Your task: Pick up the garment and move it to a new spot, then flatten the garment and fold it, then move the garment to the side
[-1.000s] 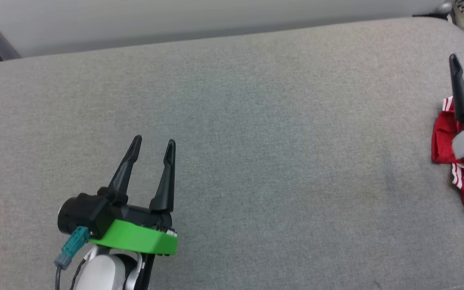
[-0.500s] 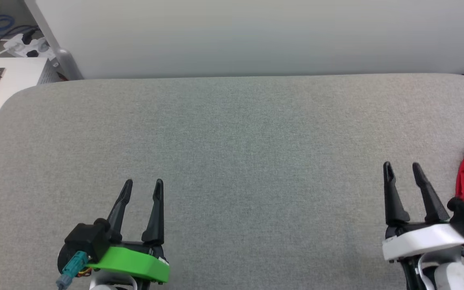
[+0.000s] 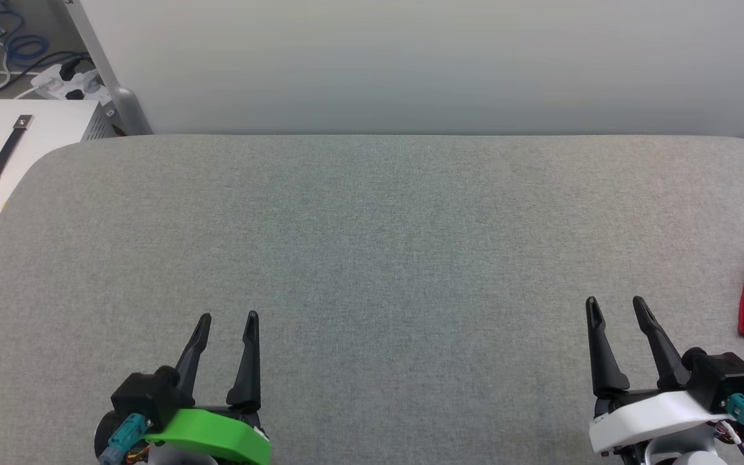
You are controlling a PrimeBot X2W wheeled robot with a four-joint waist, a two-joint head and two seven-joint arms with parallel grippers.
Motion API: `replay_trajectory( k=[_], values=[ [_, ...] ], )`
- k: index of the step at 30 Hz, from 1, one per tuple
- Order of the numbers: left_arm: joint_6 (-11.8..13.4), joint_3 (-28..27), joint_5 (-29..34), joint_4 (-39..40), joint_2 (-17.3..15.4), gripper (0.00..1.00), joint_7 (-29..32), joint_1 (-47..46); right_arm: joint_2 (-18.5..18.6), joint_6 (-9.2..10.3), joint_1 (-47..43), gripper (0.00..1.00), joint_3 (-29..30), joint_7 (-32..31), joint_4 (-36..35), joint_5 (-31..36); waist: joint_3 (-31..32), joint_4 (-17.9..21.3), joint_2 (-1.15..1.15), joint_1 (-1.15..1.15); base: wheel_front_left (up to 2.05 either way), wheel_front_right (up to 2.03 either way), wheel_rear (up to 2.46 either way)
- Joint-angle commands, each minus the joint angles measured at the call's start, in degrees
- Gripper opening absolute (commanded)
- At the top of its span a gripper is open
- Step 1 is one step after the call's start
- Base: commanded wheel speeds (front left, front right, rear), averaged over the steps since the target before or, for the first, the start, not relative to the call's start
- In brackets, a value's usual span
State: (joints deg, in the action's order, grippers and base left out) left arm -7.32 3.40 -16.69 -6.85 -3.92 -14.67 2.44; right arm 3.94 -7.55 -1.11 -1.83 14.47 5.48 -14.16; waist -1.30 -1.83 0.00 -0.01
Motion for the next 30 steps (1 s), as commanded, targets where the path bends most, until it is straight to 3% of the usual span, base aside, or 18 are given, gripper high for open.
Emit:
replay_trajectory(
  k=[1,14,28,29,30],
  values=[
    [-0.2,-0.1,0.5,-0.1,0.2,1.00,-0.3,0.3,-0.3,0.06,-0.3,1.00,-0.1,0.5,0.0,0.7,0.0,0.0,0.00,0.01,0.00,0.00,0.00],
    [-0.2,-1.9,3.2,1.2,0.8,1.00,-0.3,0.0,-0.8,0.06,0.1,1.00,0.1,0.5,-0.4,1.5,-0.5,0.3,0.00,0.01,0.00,0.00,0.00],
    [-0.2,-0.8,1.4,2.5,0.9,1.00,-0.3,0.4,-1.0,0.06,0.1,1.00,0.2,0.5,-0.8,1.4,-0.6,0.4,0.00,0.01,0.00,0.00,0.00],
    [0.0,-0.8,1.7,2.5,0.6,0.00,0.1,0.0,-0.8,0.00,0.0,0.00,0.2,-0.1,-0.4,1.3,-0.6,0.4,0.00,0.01,0.00,0.00,0.00],
    [0.0,-0.8,1.8,2.4,0.6,0.00,0.1,0.0,-0.8,0.00,0.0,0.00,0.1,-0.1,-0.3,1.3,-0.6,0.5,0.00,0.01,0.00,0.00,0.00]
  ],
)
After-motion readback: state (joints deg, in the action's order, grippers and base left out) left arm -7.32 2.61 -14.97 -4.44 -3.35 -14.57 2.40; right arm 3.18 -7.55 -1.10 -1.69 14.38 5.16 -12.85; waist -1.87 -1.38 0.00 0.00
